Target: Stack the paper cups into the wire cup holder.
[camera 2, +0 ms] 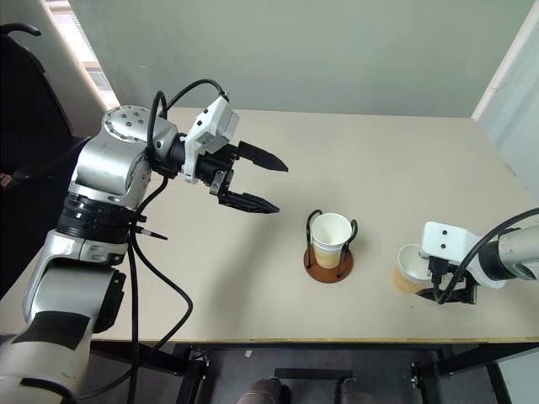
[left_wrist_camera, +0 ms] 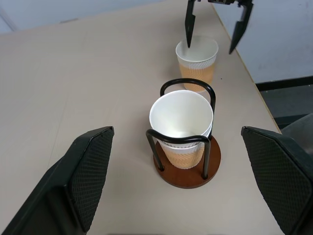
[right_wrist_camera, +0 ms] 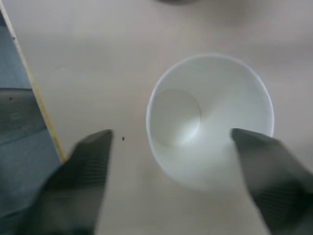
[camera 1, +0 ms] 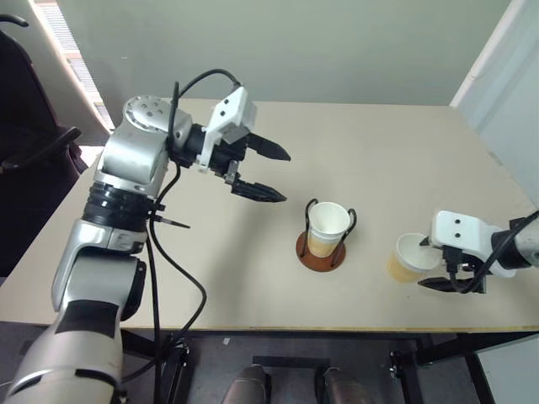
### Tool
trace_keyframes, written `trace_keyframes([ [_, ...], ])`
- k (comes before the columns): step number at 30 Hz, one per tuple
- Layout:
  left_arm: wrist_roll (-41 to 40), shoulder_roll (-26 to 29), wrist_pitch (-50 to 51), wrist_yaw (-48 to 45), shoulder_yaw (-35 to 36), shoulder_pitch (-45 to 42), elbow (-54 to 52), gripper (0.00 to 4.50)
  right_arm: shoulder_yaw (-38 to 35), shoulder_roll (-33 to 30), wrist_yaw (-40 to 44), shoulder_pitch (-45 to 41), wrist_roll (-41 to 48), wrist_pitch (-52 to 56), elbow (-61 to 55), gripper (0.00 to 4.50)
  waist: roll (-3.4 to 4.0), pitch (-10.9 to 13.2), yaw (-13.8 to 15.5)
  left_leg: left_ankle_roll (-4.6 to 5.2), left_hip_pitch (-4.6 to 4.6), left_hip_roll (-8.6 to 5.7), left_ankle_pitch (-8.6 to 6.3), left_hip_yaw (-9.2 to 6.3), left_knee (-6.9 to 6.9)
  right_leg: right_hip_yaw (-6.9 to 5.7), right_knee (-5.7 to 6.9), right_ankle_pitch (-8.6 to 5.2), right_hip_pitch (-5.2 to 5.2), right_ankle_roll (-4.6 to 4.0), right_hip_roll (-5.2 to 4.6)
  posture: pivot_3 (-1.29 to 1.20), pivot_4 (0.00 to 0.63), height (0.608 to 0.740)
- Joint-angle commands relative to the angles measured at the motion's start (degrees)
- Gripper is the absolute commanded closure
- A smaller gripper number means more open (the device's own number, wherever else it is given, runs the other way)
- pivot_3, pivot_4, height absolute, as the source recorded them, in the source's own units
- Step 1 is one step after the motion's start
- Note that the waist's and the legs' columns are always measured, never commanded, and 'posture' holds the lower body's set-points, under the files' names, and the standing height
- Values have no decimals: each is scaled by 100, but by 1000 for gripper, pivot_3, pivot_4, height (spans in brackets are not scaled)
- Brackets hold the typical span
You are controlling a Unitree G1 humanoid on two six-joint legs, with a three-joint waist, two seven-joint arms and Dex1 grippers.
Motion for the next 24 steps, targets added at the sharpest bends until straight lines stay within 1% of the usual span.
trace_keyframes([
  [1,-1,129,-66,2,143,75,-246,0,177,99,98,-186,-223,-77,-25,23,0,0,-3,0,1,1,0,0,-1,0,0,0,0,-1,0,0,150,740],
  [3,50,193,-124,-31,102,164,-281,0,326,180,138,-272,-355,-113,-6,23,0,0,-5,0,0,1,0,0,-2,0,0,0,0,-1,0,0,150,740],
  [6,201,360,-335,-142,29,298,-244,0,476,303,241,-451,-448,-131,8,595,0,0,-16,2,0,0,-2,0,-2,1,-2,-1,-1,-2,0,0,150,740],
  [8,284,441,-452,-180,12,324,-168,0,492,342,315,-530,-478,-134,21,1266,0,0,-17,3,-1,0,-2,0,-2,2,-2,-3,-2,-5,0,0,150,740],
  [9,321,474,-495,-188,13,328,-122,0,495,358,352,-575,-484,-131,33,1693,0,0,-15,3,0,0,-3,0,-2,1,-1,-4,-2,-8,0,0,150,740],
  [16,482,603,-667,-154,40,461,-12,0,368,365,750,-1061,-281,83,79,4210,0,0,-14,4,-1,0,-6,-2,-4,1,-2,-7,-2,-16,0,0,150,740],
  [17,487,611,-669,-147,48,489,-23,0,362,338,812,-1148,-290,79,113,4483,0,0,-15,3,-1,0,-6,-2,-6,0,-2,-9,-2,-18,0,0,150,740],
  [20,486,621,-659,-125,70,527,-51,0,347,275,948,-1274,-295,87,150,4483,0,0,-12,2,-3,0,-7,-3,-9,0,-1,-11,-7,-23,0,0,150,740],
  [24,492,619,-657,-89,96,522,-35,0,317,212,1030,-1237,-292,90,111,4483,0,0,-11,0,-3,0,-14,-5,-10,-2,-2,-16,-7,-30,0,0,150,740],
])
